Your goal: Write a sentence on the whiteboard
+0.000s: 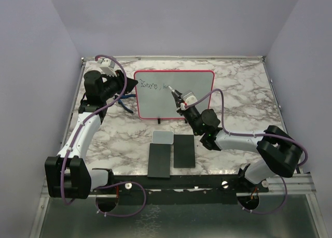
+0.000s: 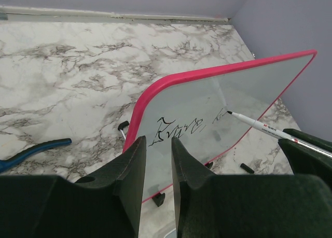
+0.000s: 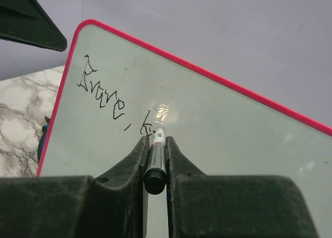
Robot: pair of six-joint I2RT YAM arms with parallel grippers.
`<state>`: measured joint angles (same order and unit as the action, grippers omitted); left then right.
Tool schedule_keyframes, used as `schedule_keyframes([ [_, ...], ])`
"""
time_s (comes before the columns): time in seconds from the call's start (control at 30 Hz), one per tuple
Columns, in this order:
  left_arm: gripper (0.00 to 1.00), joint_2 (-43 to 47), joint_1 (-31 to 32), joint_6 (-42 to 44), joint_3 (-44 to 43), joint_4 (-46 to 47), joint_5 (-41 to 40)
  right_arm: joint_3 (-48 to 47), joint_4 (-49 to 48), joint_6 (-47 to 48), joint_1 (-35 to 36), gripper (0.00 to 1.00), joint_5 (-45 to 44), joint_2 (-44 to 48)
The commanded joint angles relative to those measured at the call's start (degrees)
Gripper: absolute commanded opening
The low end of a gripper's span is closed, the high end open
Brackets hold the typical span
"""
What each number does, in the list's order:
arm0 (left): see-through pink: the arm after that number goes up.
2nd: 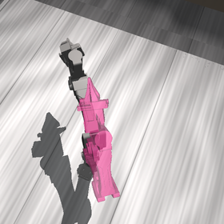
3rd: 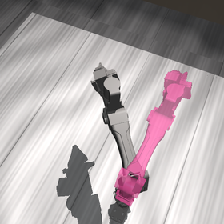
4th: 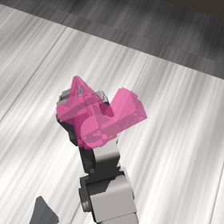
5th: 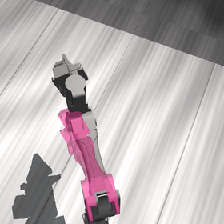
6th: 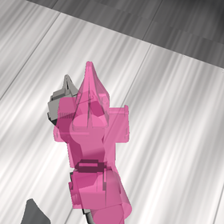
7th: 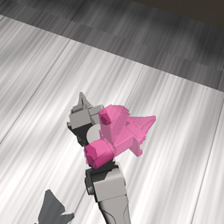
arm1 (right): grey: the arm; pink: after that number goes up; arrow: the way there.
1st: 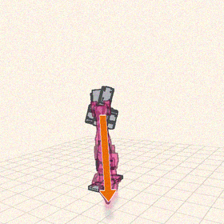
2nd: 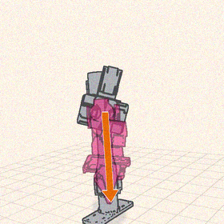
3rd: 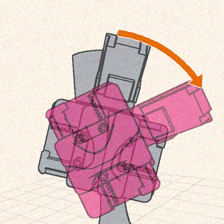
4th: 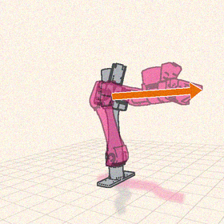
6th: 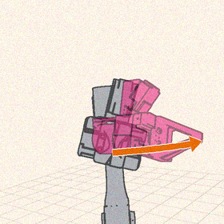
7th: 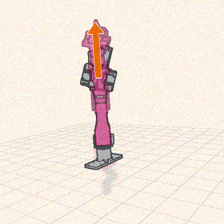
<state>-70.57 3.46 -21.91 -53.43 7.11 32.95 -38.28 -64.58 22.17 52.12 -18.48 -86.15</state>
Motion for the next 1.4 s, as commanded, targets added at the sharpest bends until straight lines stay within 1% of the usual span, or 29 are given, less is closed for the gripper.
schedule_keyframes([
  [0.0, 0.27, 1.4, 0.1, 0.7, 0.8, -0.7, -0.3, 0.1, -1.0, 1.0, 0.0, 0.01, -1.4, 0.6],
  [0.4, 0.27, 1.5, 0.2, 0.8, 0.8, -0.8, -0.3, -1.4, 0.8, 0.5, 0.0, 0.01, 0.9, -0.8],
  [1.37, 0.27, 1.3, 0.2, 0.7, 0.8, -0.8, -0.3, -1.5, 1.3, -0.1, 0.0, 0.01, 2.8, -1.4],
])
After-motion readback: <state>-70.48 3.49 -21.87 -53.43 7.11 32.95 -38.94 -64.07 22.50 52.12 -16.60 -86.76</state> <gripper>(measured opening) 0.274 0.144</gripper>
